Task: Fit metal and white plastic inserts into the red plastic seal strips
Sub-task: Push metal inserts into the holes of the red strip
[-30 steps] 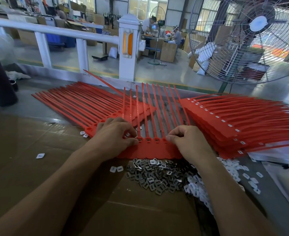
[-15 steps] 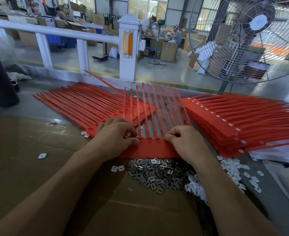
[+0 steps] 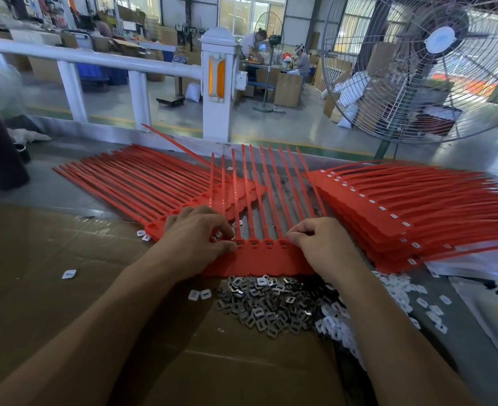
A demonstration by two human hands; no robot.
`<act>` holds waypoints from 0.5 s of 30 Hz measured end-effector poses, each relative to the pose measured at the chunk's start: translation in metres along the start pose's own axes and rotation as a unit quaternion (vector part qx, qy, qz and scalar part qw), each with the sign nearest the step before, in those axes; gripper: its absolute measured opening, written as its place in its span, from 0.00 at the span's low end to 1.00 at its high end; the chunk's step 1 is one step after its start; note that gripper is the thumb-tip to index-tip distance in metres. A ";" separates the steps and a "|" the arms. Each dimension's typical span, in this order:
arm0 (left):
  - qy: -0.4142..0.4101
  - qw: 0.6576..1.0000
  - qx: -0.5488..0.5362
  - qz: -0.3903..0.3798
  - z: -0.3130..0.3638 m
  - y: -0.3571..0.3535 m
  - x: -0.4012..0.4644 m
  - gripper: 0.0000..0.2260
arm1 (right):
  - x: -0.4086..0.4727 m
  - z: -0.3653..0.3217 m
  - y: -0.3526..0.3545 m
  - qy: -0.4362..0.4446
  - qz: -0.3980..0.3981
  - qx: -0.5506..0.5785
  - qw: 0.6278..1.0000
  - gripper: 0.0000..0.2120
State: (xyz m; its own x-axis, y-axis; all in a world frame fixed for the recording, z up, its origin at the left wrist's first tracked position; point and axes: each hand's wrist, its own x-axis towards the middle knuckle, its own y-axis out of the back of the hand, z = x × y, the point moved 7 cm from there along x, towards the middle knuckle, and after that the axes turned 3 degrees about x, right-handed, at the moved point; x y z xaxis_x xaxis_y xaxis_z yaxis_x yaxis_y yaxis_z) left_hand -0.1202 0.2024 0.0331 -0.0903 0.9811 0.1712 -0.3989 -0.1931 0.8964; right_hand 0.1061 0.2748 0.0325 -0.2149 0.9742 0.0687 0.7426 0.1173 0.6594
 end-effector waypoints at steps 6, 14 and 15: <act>0.001 1.000 0.001 -0.003 0.000 0.000 -0.001 0.12 | -0.020 -0.016 0.018 0.042 -0.161 -0.079 0.983 0.04; 0.004 1.000 -0.002 -0.010 0.000 0.000 -0.001 0.11 | -0.033 -0.021 0.006 0.042 -0.241 -0.147 0.958 0.07; 0.004 1.000 -0.002 -0.011 0.000 0.000 -0.001 0.11 | -0.033 -0.022 0.005 0.042 -0.239 -0.151 0.958 0.06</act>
State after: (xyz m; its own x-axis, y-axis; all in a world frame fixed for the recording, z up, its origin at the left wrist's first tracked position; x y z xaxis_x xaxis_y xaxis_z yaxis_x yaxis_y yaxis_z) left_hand -0.1199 0.2015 0.0331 -0.0891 0.9849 0.1482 -0.4049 -0.1718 0.8981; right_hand 0.1029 0.2391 0.0496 -0.5435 0.8033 -0.2435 0.3325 0.4724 0.8163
